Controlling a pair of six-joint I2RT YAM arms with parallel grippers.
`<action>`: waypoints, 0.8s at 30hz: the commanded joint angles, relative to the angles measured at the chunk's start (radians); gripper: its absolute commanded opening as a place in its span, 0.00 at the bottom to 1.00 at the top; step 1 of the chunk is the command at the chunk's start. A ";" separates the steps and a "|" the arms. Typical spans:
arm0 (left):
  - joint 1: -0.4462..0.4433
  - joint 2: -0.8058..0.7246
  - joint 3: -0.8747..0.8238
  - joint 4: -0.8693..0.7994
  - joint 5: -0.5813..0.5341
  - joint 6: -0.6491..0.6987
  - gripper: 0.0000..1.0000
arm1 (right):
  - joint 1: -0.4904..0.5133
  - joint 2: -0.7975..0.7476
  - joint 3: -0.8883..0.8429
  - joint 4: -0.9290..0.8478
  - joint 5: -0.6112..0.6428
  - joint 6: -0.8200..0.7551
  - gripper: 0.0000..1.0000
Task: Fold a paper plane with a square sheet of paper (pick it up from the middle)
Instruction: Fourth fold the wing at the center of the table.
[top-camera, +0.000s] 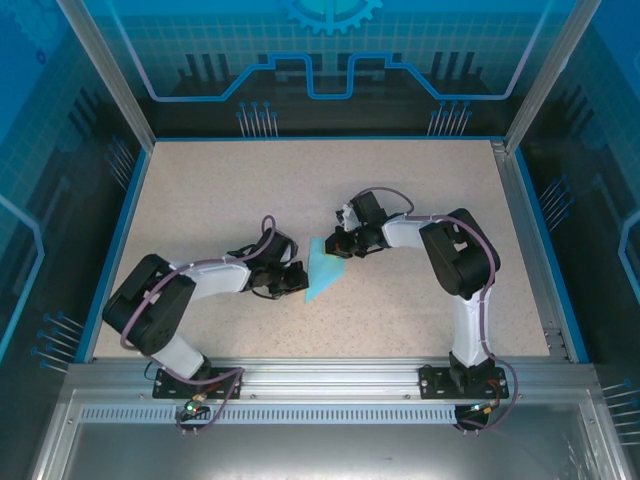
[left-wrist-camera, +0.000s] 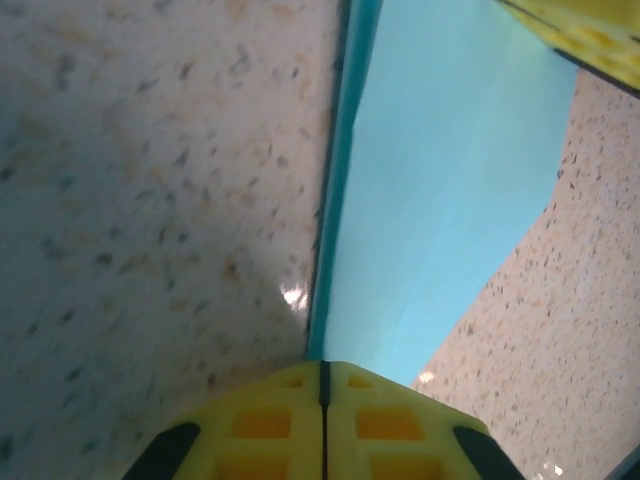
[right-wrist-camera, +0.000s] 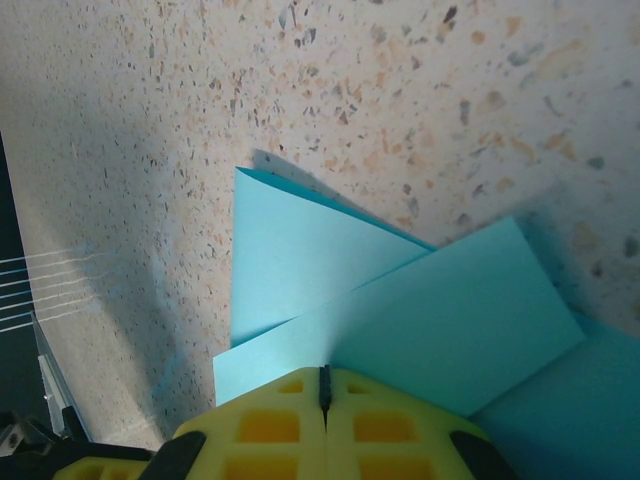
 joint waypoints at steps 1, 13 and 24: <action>0.008 -0.083 0.062 -0.087 -0.006 -0.015 0.13 | 0.001 0.045 -0.043 -0.050 0.076 -0.009 0.03; 0.010 0.106 0.162 0.170 0.157 -0.191 0.22 | 0.003 0.054 -0.042 -0.056 0.083 -0.007 0.03; 0.008 0.233 0.070 0.188 0.140 -0.211 0.21 | 0.003 0.056 -0.056 -0.059 0.088 -0.006 0.02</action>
